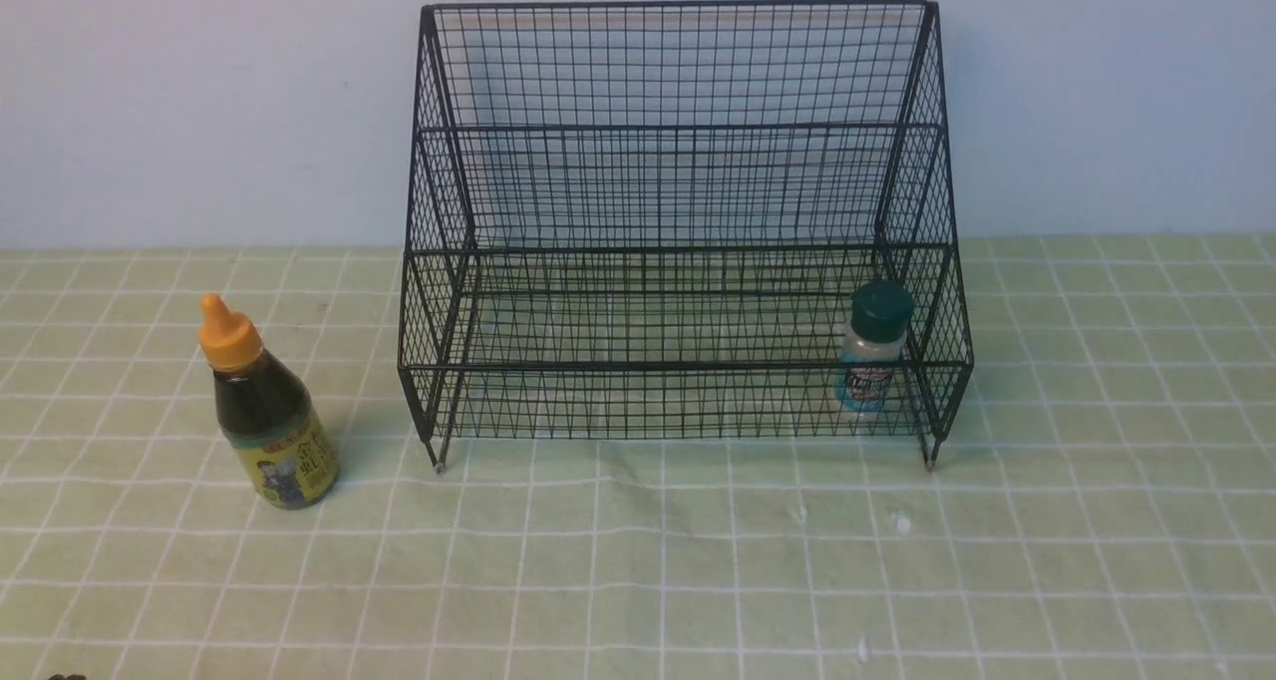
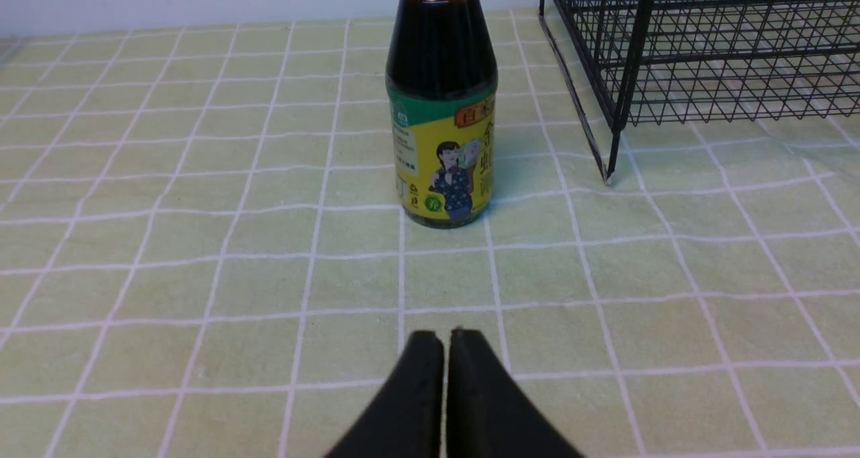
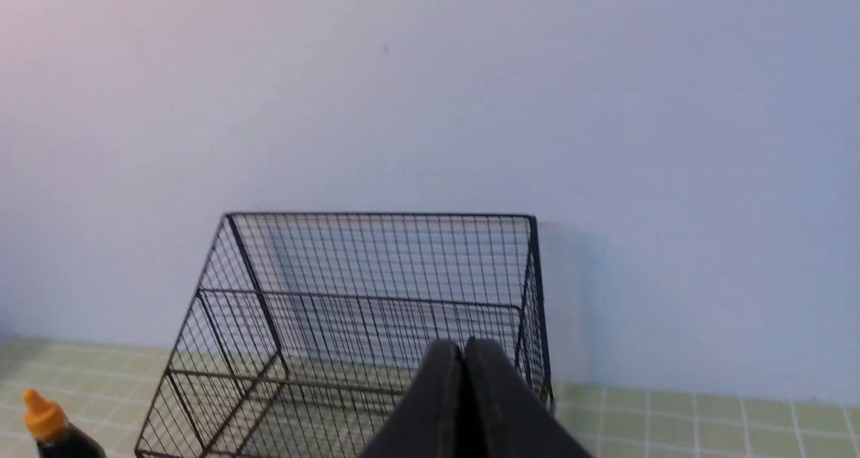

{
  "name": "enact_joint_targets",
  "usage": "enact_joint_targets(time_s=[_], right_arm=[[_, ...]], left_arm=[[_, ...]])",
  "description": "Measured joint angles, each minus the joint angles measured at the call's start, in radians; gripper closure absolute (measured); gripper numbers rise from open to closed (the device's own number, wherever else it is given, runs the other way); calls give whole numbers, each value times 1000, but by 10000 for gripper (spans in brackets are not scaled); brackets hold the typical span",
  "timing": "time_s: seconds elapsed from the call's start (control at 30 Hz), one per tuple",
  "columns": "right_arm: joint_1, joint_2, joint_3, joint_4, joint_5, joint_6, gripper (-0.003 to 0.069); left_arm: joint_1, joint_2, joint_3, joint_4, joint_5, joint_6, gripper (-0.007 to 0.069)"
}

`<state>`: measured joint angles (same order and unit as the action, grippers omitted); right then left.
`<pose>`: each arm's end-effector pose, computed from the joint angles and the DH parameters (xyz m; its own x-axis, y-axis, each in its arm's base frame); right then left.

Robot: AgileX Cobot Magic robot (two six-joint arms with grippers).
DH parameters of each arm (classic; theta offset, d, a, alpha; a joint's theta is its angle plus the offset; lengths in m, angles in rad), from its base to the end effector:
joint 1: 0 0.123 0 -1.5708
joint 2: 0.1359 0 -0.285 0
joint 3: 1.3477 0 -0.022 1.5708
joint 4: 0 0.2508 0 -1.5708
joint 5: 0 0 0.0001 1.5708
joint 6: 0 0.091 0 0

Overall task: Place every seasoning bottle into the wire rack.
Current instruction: Use the left arm to grab the condiment bottle closest to it

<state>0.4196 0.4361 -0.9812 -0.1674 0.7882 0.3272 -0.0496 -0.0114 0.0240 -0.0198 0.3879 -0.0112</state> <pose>0.0400 0.0061 0.4297 -0.1942 0.1385 -0.9711 -0.2633 0.9463 0.1877 0.0521 -0.0033 0.1709 -0.3093 -0.0142 -0.9509 0.0476 0.9984 -0.0304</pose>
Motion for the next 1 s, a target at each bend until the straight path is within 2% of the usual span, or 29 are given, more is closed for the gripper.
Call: enact_joint_targets(time_s=[0.17,0.33,0.83,0.93,1.0], right_arm=[[0,-279,335,-3,-316,6,672],[0,-440,504,-10,-464,6,672],[0,-453,553,-46,-495,7,672],[0,-453,558,8,-493,-46,672],[0,-453,558,96,-492,-139,672]], left_arm=[[0,0,0,0,0,0,631],[0,0,0,0,-1,0,631],[0,-1,0,-1,-1,0,631],[0,-1,0,-1,-1,0,631],[0,-1,0,-1,-1,0,631]])
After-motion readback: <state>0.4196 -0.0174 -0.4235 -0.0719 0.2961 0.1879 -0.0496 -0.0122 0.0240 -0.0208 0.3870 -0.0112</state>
